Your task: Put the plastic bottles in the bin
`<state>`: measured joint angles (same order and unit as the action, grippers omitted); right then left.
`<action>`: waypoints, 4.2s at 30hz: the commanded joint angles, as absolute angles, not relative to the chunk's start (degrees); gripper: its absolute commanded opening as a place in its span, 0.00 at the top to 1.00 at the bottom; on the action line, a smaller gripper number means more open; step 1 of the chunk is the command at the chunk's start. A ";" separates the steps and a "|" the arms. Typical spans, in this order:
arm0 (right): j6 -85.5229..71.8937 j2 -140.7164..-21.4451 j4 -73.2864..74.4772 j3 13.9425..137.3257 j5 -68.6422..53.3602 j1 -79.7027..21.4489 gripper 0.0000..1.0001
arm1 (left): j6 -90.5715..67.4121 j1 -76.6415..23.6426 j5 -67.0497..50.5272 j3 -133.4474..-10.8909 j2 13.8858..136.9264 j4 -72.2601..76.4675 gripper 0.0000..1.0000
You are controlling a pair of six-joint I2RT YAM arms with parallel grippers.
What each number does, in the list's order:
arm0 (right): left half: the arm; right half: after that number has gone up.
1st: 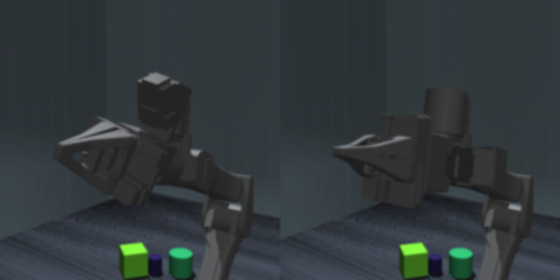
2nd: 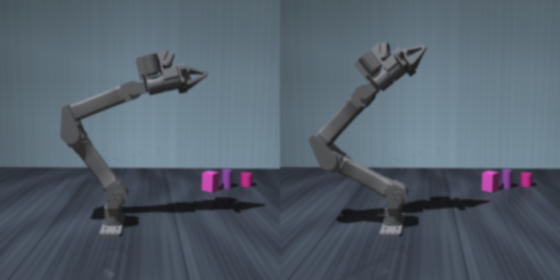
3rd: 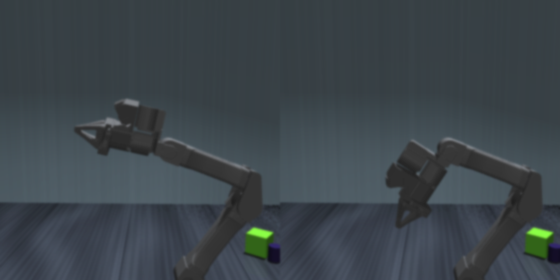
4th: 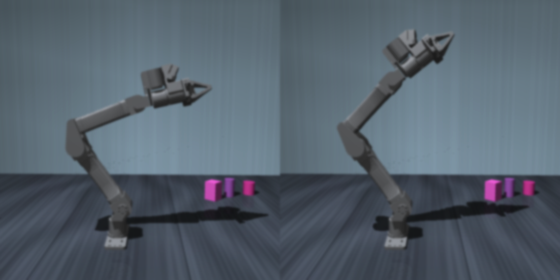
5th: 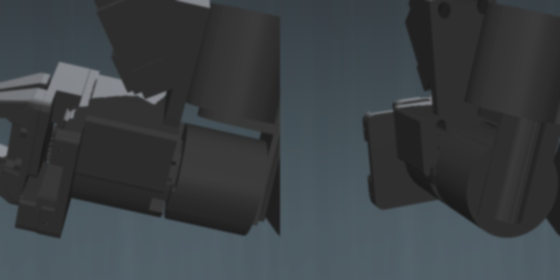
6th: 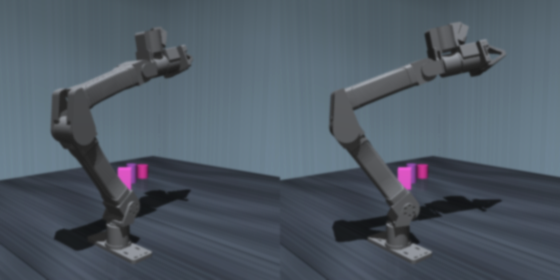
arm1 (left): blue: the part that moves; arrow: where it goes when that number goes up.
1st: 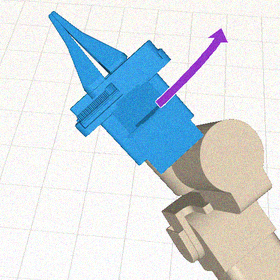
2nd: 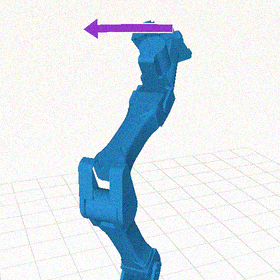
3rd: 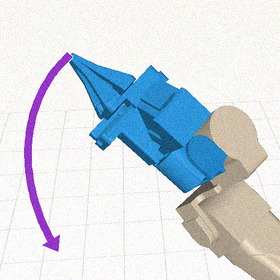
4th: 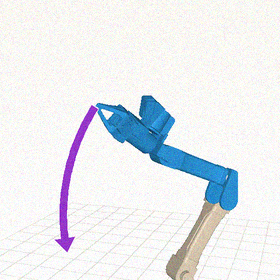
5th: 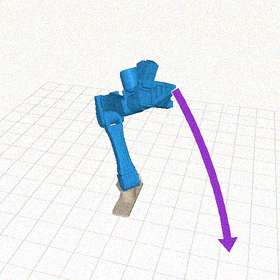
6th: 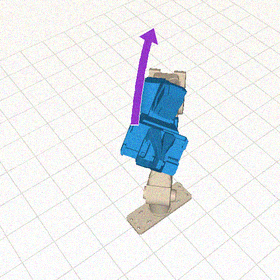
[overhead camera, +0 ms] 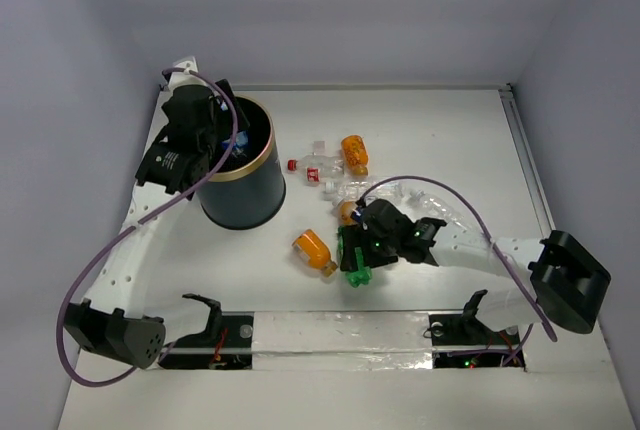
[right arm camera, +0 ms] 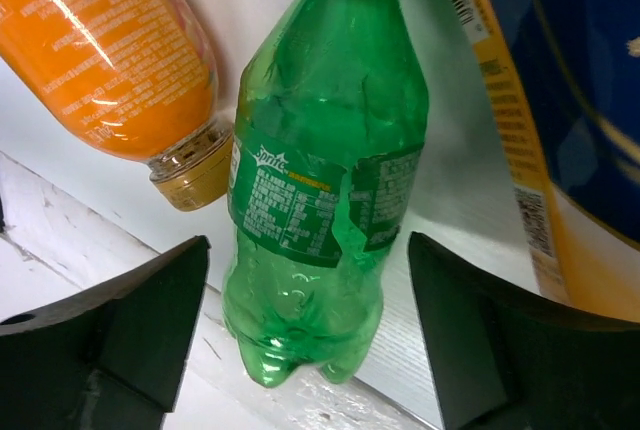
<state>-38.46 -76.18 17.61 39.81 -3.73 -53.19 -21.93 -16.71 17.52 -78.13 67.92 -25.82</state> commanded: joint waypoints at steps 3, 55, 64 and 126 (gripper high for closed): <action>-39.72 -78.05 12.92 41.22 -4.83 -54.14 0.24 | -22.59 -16.61 11.61 -79.89 63.64 -25.48 0.27; -29.01 -110.68 26.28 128.62 4.30 -54.67 0.24 | -58.89 -49.13 -3.34 -31.20 46.66 -20.22 0.16; -30.14 -74.75 21.35 78.96 7.03 -52.65 0.59 | -60.82 -49.13 -2.73 -28.65 52.72 -13.80 0.15; -22.14 -69.09 23.29 54.92 -20.83 -39.64 0.34 | -20.14 -26.57 28.74 -93.34 68.90 -34.98 0.57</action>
